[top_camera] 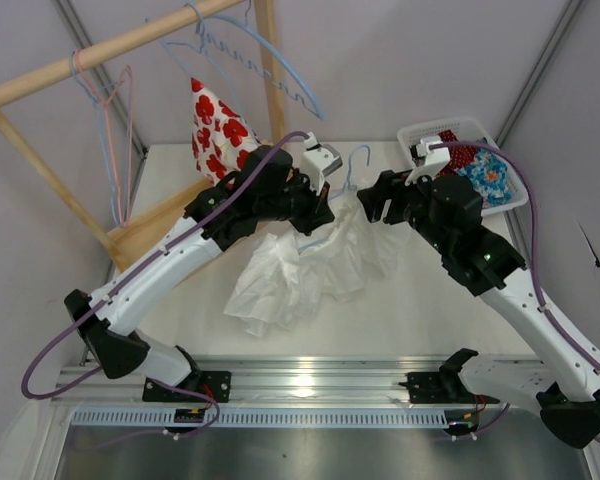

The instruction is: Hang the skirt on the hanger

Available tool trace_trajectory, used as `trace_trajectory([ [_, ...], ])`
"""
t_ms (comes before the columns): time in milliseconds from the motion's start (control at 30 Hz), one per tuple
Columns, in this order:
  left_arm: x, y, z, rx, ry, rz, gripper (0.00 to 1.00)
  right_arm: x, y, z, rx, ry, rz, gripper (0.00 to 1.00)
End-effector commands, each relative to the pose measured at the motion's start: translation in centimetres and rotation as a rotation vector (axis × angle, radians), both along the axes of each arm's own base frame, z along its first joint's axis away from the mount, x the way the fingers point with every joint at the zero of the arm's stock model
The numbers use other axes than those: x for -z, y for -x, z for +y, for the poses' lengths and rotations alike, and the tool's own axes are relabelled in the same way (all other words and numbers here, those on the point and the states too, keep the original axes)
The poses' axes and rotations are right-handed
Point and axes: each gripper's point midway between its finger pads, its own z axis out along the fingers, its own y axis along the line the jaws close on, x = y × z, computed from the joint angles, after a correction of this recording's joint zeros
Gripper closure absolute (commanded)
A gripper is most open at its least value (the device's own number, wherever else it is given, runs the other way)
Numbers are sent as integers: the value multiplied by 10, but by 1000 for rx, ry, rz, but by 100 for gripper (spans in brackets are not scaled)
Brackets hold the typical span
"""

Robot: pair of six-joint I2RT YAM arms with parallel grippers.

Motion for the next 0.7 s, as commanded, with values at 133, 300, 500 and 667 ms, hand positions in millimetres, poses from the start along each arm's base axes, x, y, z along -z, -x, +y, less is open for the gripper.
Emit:
trace_trajectory([
  [133, -43, 7, 7, -7, 114, -77, 100, 20, -8, 0, 2, 110, 5, 35],
  [300, -47, 12, 6, 11, 131, -71, 100, 16, -14, 11, -14, 98, -26, 44],
  [500, -58, 17, 21, -12, 126, -108, 100, 26, -32, -14, 136, 160, -11, 100],
  [667, -64, 31, 29, 8, 154, -114, 100, 31, -44, -61, 302, 149, 40, 100],
])
